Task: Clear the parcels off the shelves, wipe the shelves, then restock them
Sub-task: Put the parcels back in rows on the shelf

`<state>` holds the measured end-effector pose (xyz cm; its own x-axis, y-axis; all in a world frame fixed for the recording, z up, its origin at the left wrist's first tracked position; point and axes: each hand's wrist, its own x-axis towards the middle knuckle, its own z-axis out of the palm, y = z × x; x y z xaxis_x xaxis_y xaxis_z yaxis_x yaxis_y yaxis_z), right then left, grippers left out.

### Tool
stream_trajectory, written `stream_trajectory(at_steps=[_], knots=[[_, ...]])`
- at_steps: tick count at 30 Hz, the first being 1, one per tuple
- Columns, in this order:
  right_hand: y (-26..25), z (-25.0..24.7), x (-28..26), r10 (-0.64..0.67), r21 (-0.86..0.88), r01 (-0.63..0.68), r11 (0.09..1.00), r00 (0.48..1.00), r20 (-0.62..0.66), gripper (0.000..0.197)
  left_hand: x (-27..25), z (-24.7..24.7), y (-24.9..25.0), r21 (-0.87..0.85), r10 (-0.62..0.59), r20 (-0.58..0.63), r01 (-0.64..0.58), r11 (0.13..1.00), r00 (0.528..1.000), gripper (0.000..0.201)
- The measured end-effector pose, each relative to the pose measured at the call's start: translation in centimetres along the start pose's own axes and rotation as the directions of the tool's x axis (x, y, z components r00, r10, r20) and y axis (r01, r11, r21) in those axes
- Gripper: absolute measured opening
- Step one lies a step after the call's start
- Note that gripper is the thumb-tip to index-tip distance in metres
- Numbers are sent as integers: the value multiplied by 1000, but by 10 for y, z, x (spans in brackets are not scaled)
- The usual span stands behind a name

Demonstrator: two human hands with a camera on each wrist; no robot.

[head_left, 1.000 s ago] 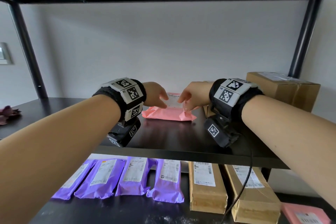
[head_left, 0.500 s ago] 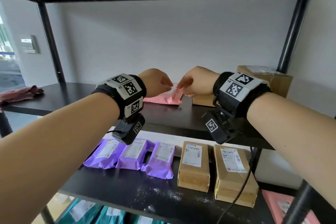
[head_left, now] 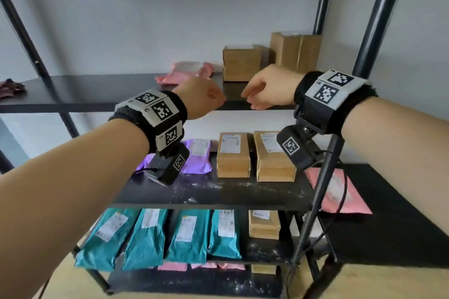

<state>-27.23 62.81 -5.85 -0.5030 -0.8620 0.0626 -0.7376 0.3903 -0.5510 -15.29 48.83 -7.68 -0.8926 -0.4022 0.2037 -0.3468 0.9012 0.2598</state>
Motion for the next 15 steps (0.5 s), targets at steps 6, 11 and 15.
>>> stream_trajectory(at_steps=[6,11,15], knots=[[62,5,-67,179,-39,-179,983,984,6,31,-23,63,55,-91,149,131,-137,986,980,27],[125,-1,-109,297,-52,-298,953,954,-38,28,-24,117,105,-162,215,228,-181,970,950,29],[189,-5,-122,394,-42,-396,917,918,-48,27,-8,163,142,-190,266,327,-213,958,907,32]])
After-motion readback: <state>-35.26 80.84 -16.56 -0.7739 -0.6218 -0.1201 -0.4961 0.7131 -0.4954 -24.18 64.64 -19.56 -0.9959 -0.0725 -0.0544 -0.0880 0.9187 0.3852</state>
